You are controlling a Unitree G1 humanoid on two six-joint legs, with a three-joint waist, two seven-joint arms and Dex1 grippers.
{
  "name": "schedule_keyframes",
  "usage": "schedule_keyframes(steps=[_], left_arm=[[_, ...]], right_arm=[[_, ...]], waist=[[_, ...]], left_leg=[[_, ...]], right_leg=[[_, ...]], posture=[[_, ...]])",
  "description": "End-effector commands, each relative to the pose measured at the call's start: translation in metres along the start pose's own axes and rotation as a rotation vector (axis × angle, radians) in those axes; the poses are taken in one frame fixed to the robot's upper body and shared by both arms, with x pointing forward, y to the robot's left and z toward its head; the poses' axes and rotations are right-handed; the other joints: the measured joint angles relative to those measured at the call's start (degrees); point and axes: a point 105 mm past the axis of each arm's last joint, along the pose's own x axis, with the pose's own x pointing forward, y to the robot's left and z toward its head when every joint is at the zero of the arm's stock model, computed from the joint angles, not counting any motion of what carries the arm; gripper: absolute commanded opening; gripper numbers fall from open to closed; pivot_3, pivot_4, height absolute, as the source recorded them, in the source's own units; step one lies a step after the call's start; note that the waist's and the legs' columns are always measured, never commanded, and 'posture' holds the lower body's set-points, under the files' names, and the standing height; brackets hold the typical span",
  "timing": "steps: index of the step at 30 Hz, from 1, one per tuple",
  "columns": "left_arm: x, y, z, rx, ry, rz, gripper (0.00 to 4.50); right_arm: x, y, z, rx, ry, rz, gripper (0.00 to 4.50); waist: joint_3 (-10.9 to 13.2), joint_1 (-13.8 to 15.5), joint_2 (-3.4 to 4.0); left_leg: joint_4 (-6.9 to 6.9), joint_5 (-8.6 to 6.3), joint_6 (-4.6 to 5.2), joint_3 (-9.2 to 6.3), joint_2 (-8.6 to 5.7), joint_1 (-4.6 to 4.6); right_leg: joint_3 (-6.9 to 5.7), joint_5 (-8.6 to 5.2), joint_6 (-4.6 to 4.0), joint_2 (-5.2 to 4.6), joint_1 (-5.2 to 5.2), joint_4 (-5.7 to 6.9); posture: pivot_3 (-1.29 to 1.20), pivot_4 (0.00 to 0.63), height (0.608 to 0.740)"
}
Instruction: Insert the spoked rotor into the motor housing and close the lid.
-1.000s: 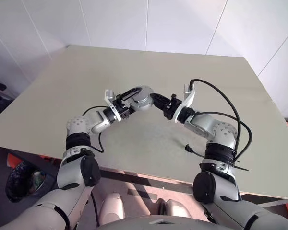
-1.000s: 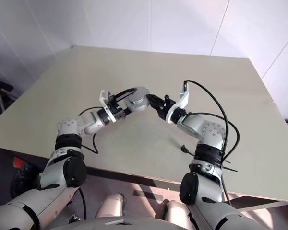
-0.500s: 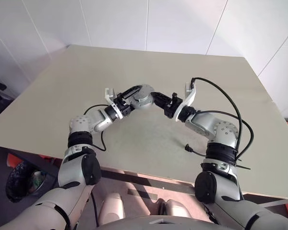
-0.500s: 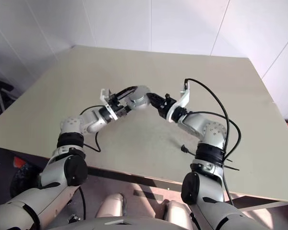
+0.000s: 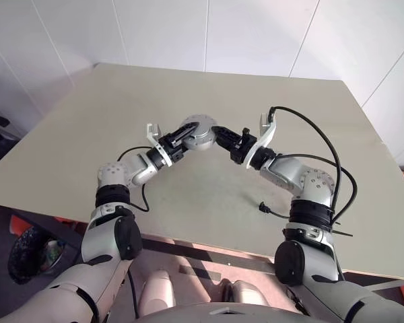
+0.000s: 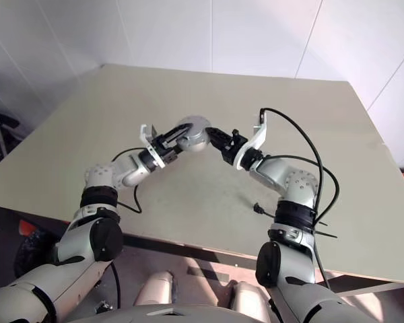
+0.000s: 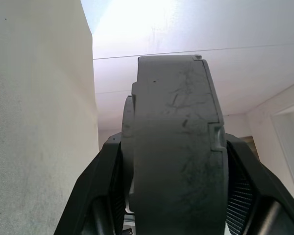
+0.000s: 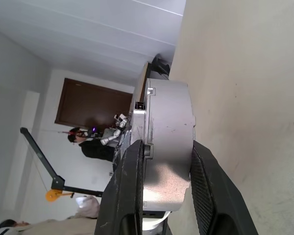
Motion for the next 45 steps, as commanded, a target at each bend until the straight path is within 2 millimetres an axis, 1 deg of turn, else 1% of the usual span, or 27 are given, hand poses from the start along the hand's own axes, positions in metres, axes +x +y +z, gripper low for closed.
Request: schedule_keyframes(steps=[1, 3, 4, 6, 9, 13, 17, 19, 22, 26, 28, 30, 32, 34, 36, 37, 41, 45], left_arm=[[0.008, -0.022, 0.006, 0.048, -0.002, -0.061, 2.08], [0.008, -0.022, 0.006, 0.050, -0.003, -0.060, 2.08], [0.008, -0.022, 0.006, 0.051, -0.004, -0.060, 2.08], [0.008, -0.022, 0.007, 0.053, -0.005, -0.058, 2.08], [0.008, -0.022, 0.007, 0.056, -0.008, -0.058, 2.08], [0.007, -0.023, 0.009, 0.066, -0.022, -0.060, 2.08], [-0.002, -0.028, 0.024, 0.138, -0.101, -0.061, 2.08], [-0.007, -0.032, 0.032, 0.159, -0.144, -0.067, 2.08], [-0.017, -0.033, 0.043, 0.207, -0.217, -0.047, 2.08], [-0.040, -0.028, 0.063, 0.299, -0.355, 0.029, 2.08], [-0.056, -0.027, 0.071, 0.345, -0.416, 0.073, 2.08], [-0.069, -0.026, 0.077, 0.379, -0.461, 0.112, 2.08], [-0.085, -0.024, 0.081, 0.377, -0.494, 0.135, 2.08], [-0.101, -0.019, 0.082, 0.362, -0.515, 0.172, 2.08], [-0.108, -0.014, 0.081, 0.337, -0.523, 0.201, 2.08], [-0.110, -0.013, 0.081, 0.330, -0.525, 0.206, 2.08], [-0.117, 0.011, 0.077, 0.291, -0.525, 0.328, 2.08], [-0.116, 0.029, 0.073, 0.247, -0.511, 0.402, 2.08]], right_arm=[[0.000, 0.015, 0.008, -0.059, -0.031, 0.047, 1.13], [0.001, 0.007, 0.012, -0.070, -0.057, 0.001, 1.86], [0.001, 0.005, 0.013, -0.072, -0.066, -0.008, 2.05], [0.001, 0.006, 0.015, -0.087, -0.071, -0.005, 2.78], [0.000, 0.003, 0.018, -0.151, -0.086, -0.049, 3.75], [-0.001, -0.017, 0.030, -0.155, -0.165, -0.141, 3.75], [-0.006, -0.022, 0.035, -0.141, -0.196, -0.142, 3.75], [-0.009, -0.024, 0.042, -0.136, -0.237, -0.163, 3.75], [-0.013, -0.025, 0.051, -0.126, -0.288, -0.174, 3.75], [-0.017, -0.024, 0.058, -0.137, -0.312, -0.176, 3.75], [-0.022, -0.025, 0.062, -0.150, -0.323, -0.184, 3.75], [-0.026, -0.026, 0.065, -0.157, -0.334, -0.196, 3.75], [-0.029, -0.027, 0.068, -0.158, -0.340, -0.199, 3.75], [-0.031, -0.025, 0.069, -0.161, -0.344, -0.197, 3.75], [-0.031, -0.025, 0.070, -0.161, -0.345, -0.197, 3.75], [-0.031, -0.025, 0.070, -0.161, -0.346, -0.197, 3.75], [-0.028, -0.023, 0.069, -0.168, -0.342, -0.198, 3.75], [-0.026, -0.022, 0.068, -0.170, -0.340, -0.196, 3.75]], waist=[[0.00, 0.00, 0.00], [0.00, 0.00, 0.00], [0.00, 0.05, 0.00], [0.00, 0.09, 0.00], [0.00, 0.08, 0.00], [0.00, 0.08, 0.00], [0.00, 0.04, 0.00], [0.00, -0.03, 0.00], [0.00, -0.07, 0.00], [0.00, -0.21, 0.00], [0.00, -0.26, 0.00], [0.00, -0.29, 0.00], [0.00, -0.29, -0.01], [0.00, -0.32, -0.01], [0.00, -0.36, -0.01], [0.00, -0.31, -0.01], [0.00, -0.14, -0.02], [0.00, -0.28, -0.03]], left_leg=[[0.00, 0.00, 0.00, 0.00, 0.00, 0.00], [0.00, 0.00, 0.00, 0.00, 0.00, 0.00], [0.01, 0.00, 0.00, -0.01, 0.00, -0.01], [0.05, 0.00, 0.00, -0.02, 0.00, -0.06], [0.06, 0.00, 0.00, -0.02, 0.00, -0.06], [0.06, 0.00, 0.00, -0.02, 0.00, -0.06], [0.08, 0.00, 0.01, -0.02, 0.00, -0.07], [0.07, 0.00, 0.01, -0.02, 0.00, -0.07], [0.07, 0.00, 0.01, -0.02, 0.00, -0.07], [0.09, -0.01, 0.02, -0.02, 0.01, -0.07], [0.10, -0.01, 0.02, -0.02, 0.02, -0.09], [0.11, -0.01, 0.03, -0.02, 0.03, -0.09], [0.12, -0.01, 0.03, -0.03, 0.03, -0.09], [0.13, -0.01, 0.02, -0.03, 0.03, -0.10], [0.14, -0.01, 0.02, -0.03, 0.03, -0.10], [0.16, -0.01, 0.02, -0.03, 0.03, -0.10], [0.30, -0.01, 0.02, -0.05, 0.05, -0.14], [0.37, -0.01, 0.02, -0.05, 0.06, -0.13]], right_leg=[[0.00, 0.00, 0.00, 0.00, 0.00, 0.00], [-0.01, 0.00, 0.00, 0.00, 0.00, 0.00], [-0.01, 0.00, 0.00, 0.00, 0.00, 0.01], [-0.04, 0.01, 0.01, 0.00, 0.00, 0.01], [-0.04, 0.02, 0.02, -0.01, 0.00, 0.01], [-0.05, 0.02, 0.02, -0.01, 0.00, 0.01], [-0.05, 0.02, 0.02, -0.01, 0.00, 0.01], [-0.07, 0.02, 0.02, 0.00, 0.00, 0.01], [-0.07, 0.02, 0.02, 0.00, -0.01, 0.01], [-0.07, 0.02, 0.01, 0.00, -0.01, 0.02], [-0.09, 0.02, 0.01, 0.00, -0.01, 0.02], [-0.09, 0.02, 0.01, 0.00, -0.01, 0.02], [-0.11, 0.02, 0.01, 0.00, -0.01, 0.02], [-0.11, 0.02, 0.01, 0.00, -0.01, 0.03], [-0.11, 0.02, 0.01, 0.00, -0.01, 0.03], [-0.12, 0.02, 0.01, 0.00, -0.01, 0.04], [-0.14, 0.05, 0.04, -0.01, 0.04, 0.09], [-0.14, 0.14, 0.08, -0.02, 0.06, 0.09]], posture=[[0.00, 0.000, 0.740], [0.00, 0.000, 0.740], [0.00, 0.000, 0.740], [0.00, 0.000, 0.740], [0.00, 0.000, 0.740], [0.00, 0.000, 0.740], [0.00, 0.000, 0.740], [0.00, 0.000, 0.740], [0.00, 0.000, 0.740], [0.00, 0.000, 0.740], [0.00, 0.000, 0.740], [0.00, 0.000, 0.740], [0.00, 0.000, 0.740], [0.00, 0.000, 0.740], [0.00, 0.000, 0.740], [0.00, 0.000, 0.740], [0.00, 0.000, 0.740], [0.00, 0.000, 0.740]])
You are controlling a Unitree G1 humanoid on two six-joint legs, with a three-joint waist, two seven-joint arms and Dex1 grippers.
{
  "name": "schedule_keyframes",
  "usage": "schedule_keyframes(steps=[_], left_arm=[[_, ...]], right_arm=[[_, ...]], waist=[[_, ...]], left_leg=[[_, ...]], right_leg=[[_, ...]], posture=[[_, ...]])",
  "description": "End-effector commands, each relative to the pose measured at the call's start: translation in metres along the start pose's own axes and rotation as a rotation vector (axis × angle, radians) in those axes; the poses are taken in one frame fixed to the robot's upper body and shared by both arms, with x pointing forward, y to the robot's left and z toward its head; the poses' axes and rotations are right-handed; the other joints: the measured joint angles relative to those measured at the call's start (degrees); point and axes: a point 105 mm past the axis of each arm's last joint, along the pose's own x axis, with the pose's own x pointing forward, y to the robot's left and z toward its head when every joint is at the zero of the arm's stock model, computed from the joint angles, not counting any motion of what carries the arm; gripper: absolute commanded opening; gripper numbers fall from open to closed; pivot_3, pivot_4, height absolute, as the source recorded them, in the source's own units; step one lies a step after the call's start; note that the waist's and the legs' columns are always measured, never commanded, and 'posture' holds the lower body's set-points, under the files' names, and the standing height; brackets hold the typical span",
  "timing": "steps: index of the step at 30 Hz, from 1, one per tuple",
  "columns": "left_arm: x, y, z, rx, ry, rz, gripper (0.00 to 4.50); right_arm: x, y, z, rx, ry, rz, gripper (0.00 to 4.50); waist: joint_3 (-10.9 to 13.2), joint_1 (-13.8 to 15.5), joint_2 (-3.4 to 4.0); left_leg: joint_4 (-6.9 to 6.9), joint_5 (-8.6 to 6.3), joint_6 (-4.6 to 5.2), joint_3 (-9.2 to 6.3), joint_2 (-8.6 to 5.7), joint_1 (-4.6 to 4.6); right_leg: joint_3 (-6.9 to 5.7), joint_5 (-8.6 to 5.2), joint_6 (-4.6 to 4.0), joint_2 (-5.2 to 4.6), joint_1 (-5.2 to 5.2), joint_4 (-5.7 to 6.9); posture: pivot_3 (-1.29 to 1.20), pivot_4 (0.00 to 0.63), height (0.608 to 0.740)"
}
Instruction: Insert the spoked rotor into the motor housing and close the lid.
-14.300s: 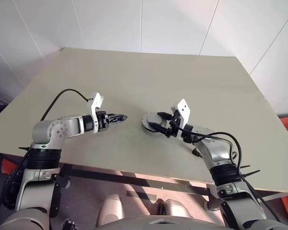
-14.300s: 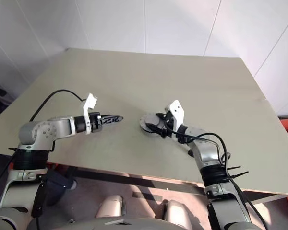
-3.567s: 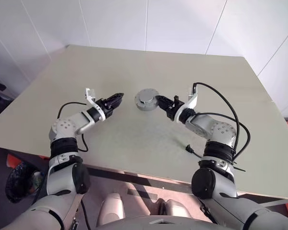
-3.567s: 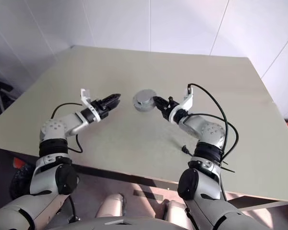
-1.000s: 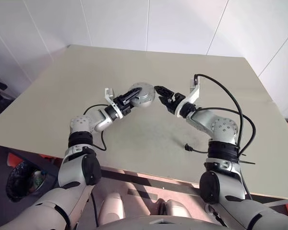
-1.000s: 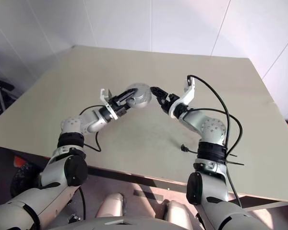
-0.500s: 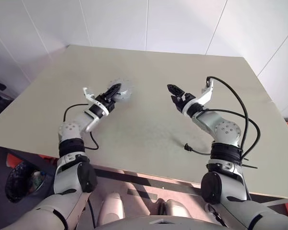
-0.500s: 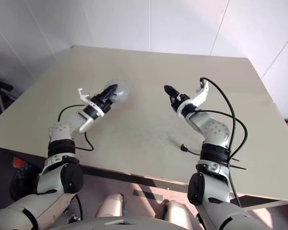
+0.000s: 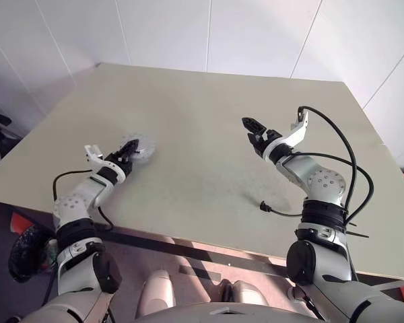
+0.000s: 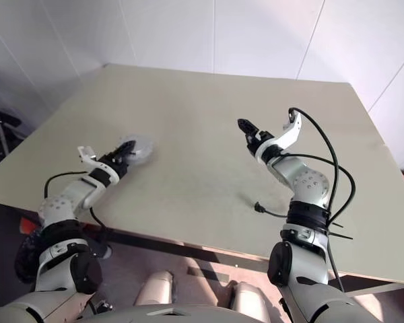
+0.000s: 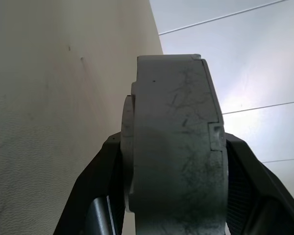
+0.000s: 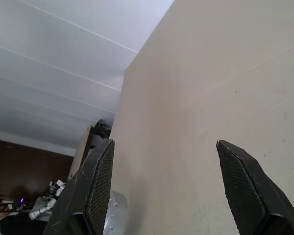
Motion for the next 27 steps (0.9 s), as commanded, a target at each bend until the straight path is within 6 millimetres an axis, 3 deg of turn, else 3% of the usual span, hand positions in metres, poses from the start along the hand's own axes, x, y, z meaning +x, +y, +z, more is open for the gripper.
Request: schedule_keyframes(steps=[1, 8, 15, 16, 27], left_arm=[[0.005, -0.010, 0.001, 0.003, 0.003, -0.023, 2.08], [0.004, -0.001, -0.001, -0.002, 0.028, 0.010, 2.08], [0.000, 0.000, 0.010, 0.059, 0.004, 0.046, 4.31], [-0.002, -0.001, 0.007, 0.065, 0.033, 0.041, 4.45], [-0.044, 0.005, -0.034, 0.167, 0.454, 0.067, 4.45]], right_arm=[[0.002, 0.017, 0.008, -0.022, -0.027, 0.051, 3.75], [0.002, 0.017, 0.009, -0.025, -0.029, 0.047, 3.75], [0.002, 0.015, 0.008, -0.021, -0.024, 0.040, 3.79], [0.003, 0.015, 0.008, -0.021, -0.023, 0.038, 3.79], [0.005, 0.012, 0.005, -0.017, -0.011, 0.024, 3.79]], waist=[[0.00, -0.10, 0.00], [0.00, -0.15, -0.01], [-0.01, -0.30, -0.01], [-0.01, -0.36, -0.01], [-0.02, -0.55, 0.00]], left_leg=[[0.00, 0.00, 0.00, 0.00, 0.00, 0.01], [0.00, 0.00, 0.00, 0.00, 0.00, 0.01], [0.00, 0.01, -0.02, 0.02, 0.00, 0.18], [0.00, 0.02, -0.04, 0.02, 0.00, 0.28], [-0.02, 0.04, -0.07, 0.08, -0.03, 0.41]], right_leg=[[0.00, 0.01, 0.00, 0.00, 0.00, 0.00], [0.00, 0.02, 0.01, 0.02, -0.01, -0.01], [0.03, 0.02, 0.00, 0.01, 0.09, 0.07], [0.05, 0.02, 0.00, 0.01, 0.13, 0.11], [0.21, -0.01, -0.08, 0.02, 0.14, 0.18]], posture=[[0.00, 0.000, 0.740], [0.00, 0.000, 0.740], [0.00, 0.000, 0.740], [0.00, 0.000, 0.740], [0.00, 0.000, 0.740]])
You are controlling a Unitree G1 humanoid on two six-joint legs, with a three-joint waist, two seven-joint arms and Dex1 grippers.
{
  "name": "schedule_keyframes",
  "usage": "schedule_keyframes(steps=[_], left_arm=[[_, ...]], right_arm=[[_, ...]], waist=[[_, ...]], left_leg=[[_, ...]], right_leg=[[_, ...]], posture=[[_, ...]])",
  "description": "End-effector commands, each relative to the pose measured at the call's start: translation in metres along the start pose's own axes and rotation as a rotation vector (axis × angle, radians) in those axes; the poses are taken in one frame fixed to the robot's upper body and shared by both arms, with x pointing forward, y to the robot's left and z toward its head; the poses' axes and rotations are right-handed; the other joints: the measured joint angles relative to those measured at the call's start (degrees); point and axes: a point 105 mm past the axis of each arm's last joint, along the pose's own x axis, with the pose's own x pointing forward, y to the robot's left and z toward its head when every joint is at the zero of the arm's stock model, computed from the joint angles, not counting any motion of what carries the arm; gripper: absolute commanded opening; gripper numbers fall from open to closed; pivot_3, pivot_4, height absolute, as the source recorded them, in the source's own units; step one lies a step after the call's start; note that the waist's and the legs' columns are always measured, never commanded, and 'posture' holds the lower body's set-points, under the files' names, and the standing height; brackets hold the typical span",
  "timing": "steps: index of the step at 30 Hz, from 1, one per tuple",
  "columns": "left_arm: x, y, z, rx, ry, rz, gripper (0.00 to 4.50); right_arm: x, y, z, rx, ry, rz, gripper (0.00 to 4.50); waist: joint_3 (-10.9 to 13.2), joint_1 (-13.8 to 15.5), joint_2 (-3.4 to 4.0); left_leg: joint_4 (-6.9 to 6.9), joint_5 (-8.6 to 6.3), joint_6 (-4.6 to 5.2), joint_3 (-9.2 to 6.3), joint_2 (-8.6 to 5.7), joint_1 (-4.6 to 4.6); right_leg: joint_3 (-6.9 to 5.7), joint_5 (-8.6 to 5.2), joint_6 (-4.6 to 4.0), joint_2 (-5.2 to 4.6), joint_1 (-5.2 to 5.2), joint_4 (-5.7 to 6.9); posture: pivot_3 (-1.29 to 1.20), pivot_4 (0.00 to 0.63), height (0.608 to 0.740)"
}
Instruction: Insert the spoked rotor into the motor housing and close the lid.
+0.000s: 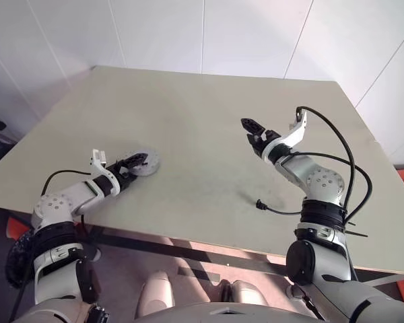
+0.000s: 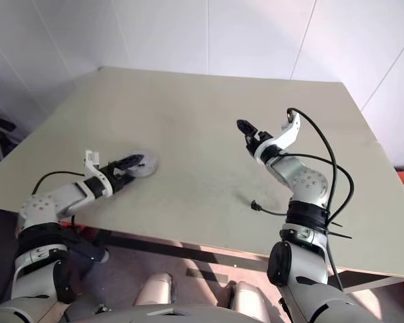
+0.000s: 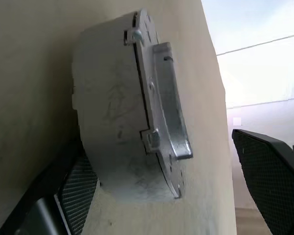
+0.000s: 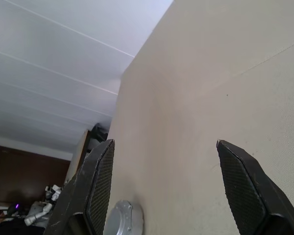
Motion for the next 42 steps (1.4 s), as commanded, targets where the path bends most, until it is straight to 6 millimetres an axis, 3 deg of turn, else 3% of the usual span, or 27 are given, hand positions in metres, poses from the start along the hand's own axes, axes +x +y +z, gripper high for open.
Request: schedule_keyframes(steps=[1, 9, 13, 16, 19, 23, 28, 33, 37, 42], left_arm=[[-0.005, -0.004, -0.022, 0.028, 0.138, -0.014, 4.45], [-0.002, -0.013, -0.057, 0.015, 0.302, -0.079, 4.45], [0.007, -0.023, -0.058, 0.032, 0.322, -0.107, 4.45], [0.014, -0.042, -0.053, 0.046, 0.317, -0.189, 4.45], [0.021, -0.068, -0.051, 0.116, 0.341, -0.276, 4.45], [0.027, -0.094, -0.052, 0.280, 0.358, -0.333, 4.45], [0.036, -0.119, -0.045, 0.503, 0.259, -0.400, 4.45], [0.043, -0.105, -0.048, 0.768, 0.247, -0.333, 4.45], [0.049, -0.098, -0.039, 0.904, 0.155, -0.280, 4.45], [0.053, -0.101, -0.042, 0.934, 0.107, -0.277, 4.45]], right_arm=[[0.003, 0.014, 0.006, -0.016, -0.017, 0.039, 3.79], [0.003, 0.014, 0.005, -0.021, -0.012, 0.038, 3.79], [0.002, 0.017, 0.007, -0.046, -0.013, 0.044, 3.79], [0.001, 0.025, 0.003, -0.091, 0.014, 0.082, 3.79], [-0.008, 0.047, -0.021, -0.292, 0.136, 0.202, 3.79], [-0.017, 0.047, -0.031, -0.445, 0.170, 0.246, 3.79], [-0.030, 0.046, -0.045, -0.666, 0.248, 0.321, 3.79], [-0.036, 0.023, -0.052, -0.872, 0.329, 0.293, 3.79], [-0.034, -0.003, -0.049, -1.010, 0.361, 0.176, 3.79], [-0.030, 0.001, -0.048, -1.031, 0.301, 0.180, 3.79]], waist=[[0.00, 0.04, 0.00], [-0.04, 0.44, 0.05], [-0.05, 0.49, 0.06], [-0.04, 0.52, 0.05], [-0.03, 0.45, 0.04], [-0.04, 0.46, 0.04], [-0.04, 0.57, 0.04], [-0.04, 0.52, 0.04], [-0.04, 0.40, 0.04], [-0.04, 0.28, 0.04]], left_leg=[[0.00, 0.00, 0.00, 0.00, 0.00, 0.00], [0.00, -0.01, 0.01, 0.00, 0.01, 0.15], [0.00, -0.01, 0.01, -0.01, -0.02, 0.27], [0.00, 0.00, 0.00, -0.01, -0.02, 0.26], [0.00, 0.01, -0.01, -0.01, -0.02, 0.22], [-0.06, 0.01, -0.01, -0.06, 0.01, 0.20], [-0.08, 0.00, 0.02, -0.05, 0.02, 0.13], [-0.08, -0.01, 0.02, -0.05, 0.08, 0.20], [-0.06, -0.01, 0.03, -0.03, 0.08, 0.21], [-0.05, -0.01, 0.03, -0.03, 0.07, 0.21]], right_leg=[[0.00, -0.03, -0.05, 0.00, 0.00, 0.00], [0.05, -0.13, -0.13, -0.08, 0.19, -0.01], [0.04, -0.23, 0.07, -0.15, 0.37, -0.07], [0.04, -0.30, 0.25, -0.14, 0.38, -0.06], [0.03, -0.28, 0.26, -0.11, 0.34, -0.07], [-0.02, 0.01, 0.14, 0.01, 0.34, -0.15], [0.00, -0.04, 0.04, -0.01, 0.34, -0.28], [0.00, -0.29, 0.28, -0.01, 0.38, -0.29], [0.02, -0.28, 0.26, -0.02, 0.38, -0.28], [0.02, -0.07, -0.13, -0.02, 0.38, -0.25]], posture=[[0.00, 0.000, 0.740], [0.00, 0.000, 0.740], [0.00, 0.000, 0.740], [0.00, 0.000, 0.740], [0.00, 0.000, 0.740], [0.00, 0.000, 0.740], [0.00, 0.000, 0.740], [0.00, 0.000, 0.740], [0.00, 0.000, 0.740], [0.00, 0.000, 0.740]])
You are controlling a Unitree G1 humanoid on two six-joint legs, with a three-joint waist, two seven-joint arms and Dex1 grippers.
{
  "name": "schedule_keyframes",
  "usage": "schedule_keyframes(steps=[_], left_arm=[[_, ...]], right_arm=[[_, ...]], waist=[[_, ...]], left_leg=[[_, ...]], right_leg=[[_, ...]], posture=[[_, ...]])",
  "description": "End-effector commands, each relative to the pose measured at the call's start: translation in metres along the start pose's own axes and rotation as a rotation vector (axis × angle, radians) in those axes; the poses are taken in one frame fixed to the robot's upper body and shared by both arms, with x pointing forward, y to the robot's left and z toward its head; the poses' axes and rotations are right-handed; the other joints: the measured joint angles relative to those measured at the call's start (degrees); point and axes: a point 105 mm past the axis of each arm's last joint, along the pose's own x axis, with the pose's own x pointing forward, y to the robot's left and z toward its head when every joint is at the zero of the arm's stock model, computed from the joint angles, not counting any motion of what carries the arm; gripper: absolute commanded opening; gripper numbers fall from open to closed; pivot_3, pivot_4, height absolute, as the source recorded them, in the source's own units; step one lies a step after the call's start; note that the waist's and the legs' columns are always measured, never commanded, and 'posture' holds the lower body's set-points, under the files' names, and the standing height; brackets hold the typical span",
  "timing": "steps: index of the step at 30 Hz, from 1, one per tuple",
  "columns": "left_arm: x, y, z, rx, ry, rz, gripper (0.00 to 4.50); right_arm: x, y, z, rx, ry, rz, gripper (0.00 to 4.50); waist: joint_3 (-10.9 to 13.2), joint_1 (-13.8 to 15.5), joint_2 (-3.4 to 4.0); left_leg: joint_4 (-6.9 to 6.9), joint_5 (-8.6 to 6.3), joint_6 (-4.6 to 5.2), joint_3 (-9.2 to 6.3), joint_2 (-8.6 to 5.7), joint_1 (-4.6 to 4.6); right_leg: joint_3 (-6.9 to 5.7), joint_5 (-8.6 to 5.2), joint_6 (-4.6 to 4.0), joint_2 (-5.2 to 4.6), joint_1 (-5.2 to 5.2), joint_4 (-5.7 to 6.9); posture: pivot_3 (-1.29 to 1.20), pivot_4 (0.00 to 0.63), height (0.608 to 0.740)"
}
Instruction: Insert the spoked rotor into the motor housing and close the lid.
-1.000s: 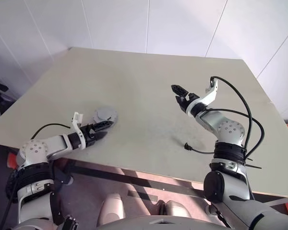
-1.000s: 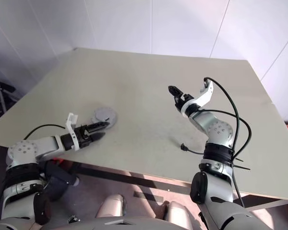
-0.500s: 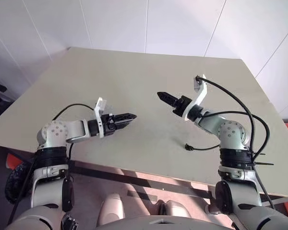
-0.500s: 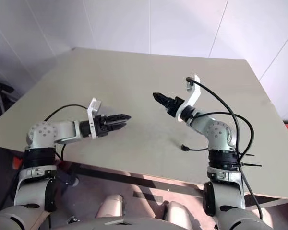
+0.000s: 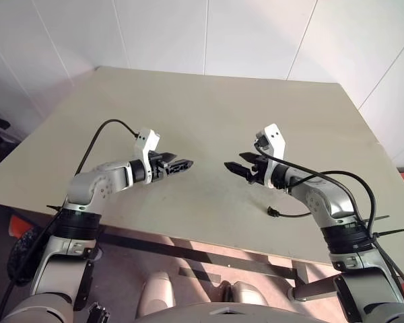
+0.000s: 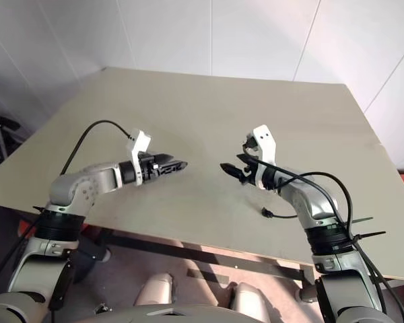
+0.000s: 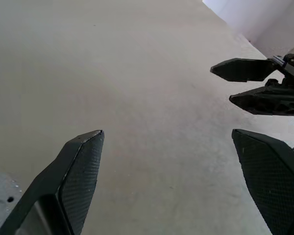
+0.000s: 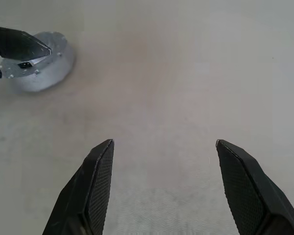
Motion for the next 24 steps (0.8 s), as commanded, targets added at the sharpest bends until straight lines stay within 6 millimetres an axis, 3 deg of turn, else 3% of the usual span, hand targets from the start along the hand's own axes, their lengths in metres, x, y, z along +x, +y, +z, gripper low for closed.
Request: schedule_keyframes(steps=[1, 7, 12, 24], left_arm=[[0.001, -0.011, 0.014, 0.063, -0.066, -0.015, 4.45], [0.001, -0.003, 0.023, 0.065, -0.133, 0.055, 4.45], [-0.004, 0.004, 0.027, 0.111, -0.172, 0.123, 4.45], [-0.005, 0.015, 0.009, 0.135, -0.114, 0.202, 4.45]], right_arm=[[0.001, 0.004, 0.017, -0.024, -0.081, 0.006, 3.79], [0.004, 0.000, 0.038, 0.011, -0.195, -0.025, 3.79], [0.001, -0.003, 0.035, -0.039, -0.190, -0.036, 3.79], [-0.002, -0.019, 0.024, -0.091, -0.114, -0.103, 3.79]], waist=[[0.00, -0.02, 0.00], [0.00, -0.07, 0.00], [0.00, -0.08, 0.00], [0.00, -0.10, 0.00]], left_leg=[[0.00, 0.00, 0.01, 0.00, 0.00, 0.00], [0.02, -0.01, 0.05, 0.02, 0.02, 0.00], [0.04, -0.01, 0.06, 0.02, 0.02, 0.02], [0.05, -0.01, 0.08, 0.03, 0.02, 0.02]], right_leg=[[0.00, 0.00, -0.02, 0.00, 0.00, 0.00], [0.00, 0.03, -0.08, 0.00, -0.02, 0.03], [0.01, 0.04, -0.09, 0.00, 0.00, 0.03], [0.01, 0.04, -0.09, 0.00, -0.01, 0.03]], posture=[[0.00, 0.000, 0.740], [0.00, 0.000, 0.740], [0.00, 0.000, 0.740], [0.00, 0.000, 0.740]])
